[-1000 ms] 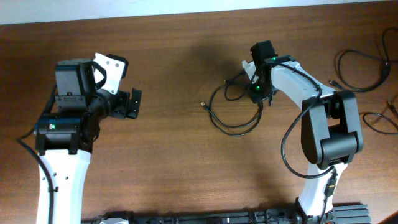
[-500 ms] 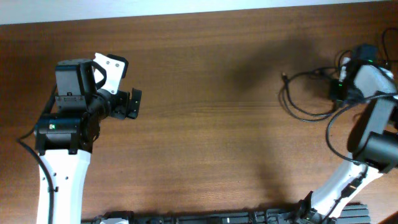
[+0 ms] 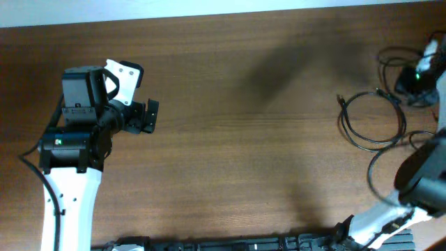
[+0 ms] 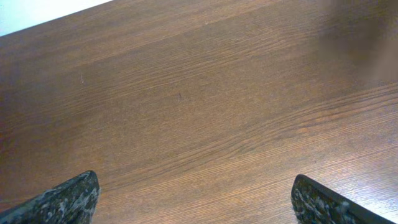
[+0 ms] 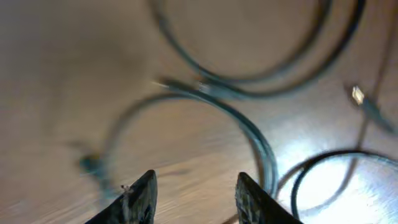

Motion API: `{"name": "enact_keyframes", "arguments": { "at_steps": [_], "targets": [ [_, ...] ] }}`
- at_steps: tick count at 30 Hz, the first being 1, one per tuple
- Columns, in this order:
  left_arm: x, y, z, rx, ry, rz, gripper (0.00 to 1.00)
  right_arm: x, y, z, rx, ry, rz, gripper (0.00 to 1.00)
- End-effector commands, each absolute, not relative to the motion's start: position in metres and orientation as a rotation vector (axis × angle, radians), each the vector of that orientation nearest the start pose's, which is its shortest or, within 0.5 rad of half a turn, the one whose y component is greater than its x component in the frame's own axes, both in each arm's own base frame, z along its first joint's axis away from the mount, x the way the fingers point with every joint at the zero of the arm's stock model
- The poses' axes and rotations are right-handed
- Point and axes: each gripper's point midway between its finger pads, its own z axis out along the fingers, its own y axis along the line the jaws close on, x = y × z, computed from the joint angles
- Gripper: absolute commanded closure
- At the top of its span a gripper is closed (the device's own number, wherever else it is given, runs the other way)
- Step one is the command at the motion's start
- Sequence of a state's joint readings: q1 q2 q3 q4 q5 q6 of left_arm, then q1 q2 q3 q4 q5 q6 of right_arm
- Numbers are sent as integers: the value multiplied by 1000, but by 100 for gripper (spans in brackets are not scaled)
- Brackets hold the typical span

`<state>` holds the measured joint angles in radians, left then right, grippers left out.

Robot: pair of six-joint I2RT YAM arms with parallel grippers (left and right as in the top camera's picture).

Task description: Untangle cables

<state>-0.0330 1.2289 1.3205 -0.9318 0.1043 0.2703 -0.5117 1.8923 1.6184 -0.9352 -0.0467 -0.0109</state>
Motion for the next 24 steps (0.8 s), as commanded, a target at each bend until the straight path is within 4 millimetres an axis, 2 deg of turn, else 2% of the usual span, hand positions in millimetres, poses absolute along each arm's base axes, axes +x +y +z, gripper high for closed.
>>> {"name": "enact_keyframes", "arguments": {
  "at_steps": [1,3,4,5,8,12,15,24],
  "targets": [
    [334,-29,264,427,2359,-18,1,417,-146,198,418,2571,-59,53],
    [334,-29,264,427,2359,-18,1,425,-101,214,280,2555,-27,44],
    [334,-29,264,427,2359,-18,1,429,-76,217,206,2556,-6,30],
    [334,-29,264,427,2359,-18,1,432,-54,217,141,2562,14,8],
    [334,-29,264,427,2359,-18,1,432,33,212,-103,2585,93,1],
    [334,-29,264,427,2359,-18,1,426,83,212,-253,2577,136,0],
    [334,-29,264,427,2359,-18,1,422,101,212,-307,2573,152,0],
    [334,-29,264,427,2359,-18,1,422,100,212,-307,2573,151,0]
  ]
}}
